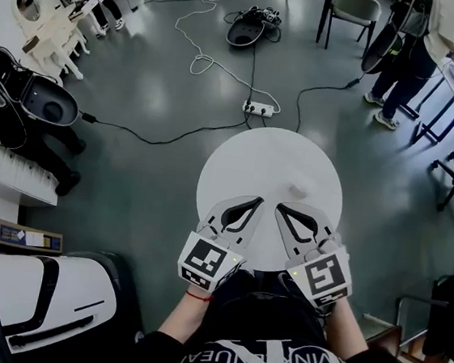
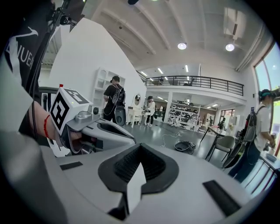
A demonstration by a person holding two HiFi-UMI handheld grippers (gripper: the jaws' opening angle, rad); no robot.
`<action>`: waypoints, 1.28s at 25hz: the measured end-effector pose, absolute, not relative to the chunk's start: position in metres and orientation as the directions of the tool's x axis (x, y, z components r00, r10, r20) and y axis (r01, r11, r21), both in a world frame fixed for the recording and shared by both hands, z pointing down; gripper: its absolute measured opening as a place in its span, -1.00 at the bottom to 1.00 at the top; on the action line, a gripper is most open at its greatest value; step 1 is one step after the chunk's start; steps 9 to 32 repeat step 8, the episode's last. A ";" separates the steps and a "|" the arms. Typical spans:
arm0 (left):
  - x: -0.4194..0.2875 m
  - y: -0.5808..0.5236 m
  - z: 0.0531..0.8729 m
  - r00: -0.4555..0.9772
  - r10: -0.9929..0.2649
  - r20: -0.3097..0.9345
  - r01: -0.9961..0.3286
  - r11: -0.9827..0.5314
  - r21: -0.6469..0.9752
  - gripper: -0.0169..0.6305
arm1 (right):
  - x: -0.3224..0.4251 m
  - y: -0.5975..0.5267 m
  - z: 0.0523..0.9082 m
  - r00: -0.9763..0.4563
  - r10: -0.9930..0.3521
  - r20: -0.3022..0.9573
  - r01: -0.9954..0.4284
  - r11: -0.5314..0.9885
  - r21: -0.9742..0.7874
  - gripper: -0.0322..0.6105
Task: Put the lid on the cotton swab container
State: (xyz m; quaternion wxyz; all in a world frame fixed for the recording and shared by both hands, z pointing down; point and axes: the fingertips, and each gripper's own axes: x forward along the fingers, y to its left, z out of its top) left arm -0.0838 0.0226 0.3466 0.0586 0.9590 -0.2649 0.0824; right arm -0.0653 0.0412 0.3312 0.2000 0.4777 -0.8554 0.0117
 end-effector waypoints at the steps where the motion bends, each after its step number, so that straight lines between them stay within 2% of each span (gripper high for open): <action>1: -0.084 0.021 0.346 0.845 -0.501 0.187 -0.521 -0.851 0.070 -0.92 | -0.065 0.040 0.332 -0.465 -0.811 0.356 -0.821 0.546 0.170 -0.89; 32: -0.084 0.008 0.347 0.836 -0.515 0.192 -0.535 -0.841 0.074 -0.92 | -0.067 0.030 0.336 -0.481 -0.800 0.358 -0.807 0.564 0.175 -0.89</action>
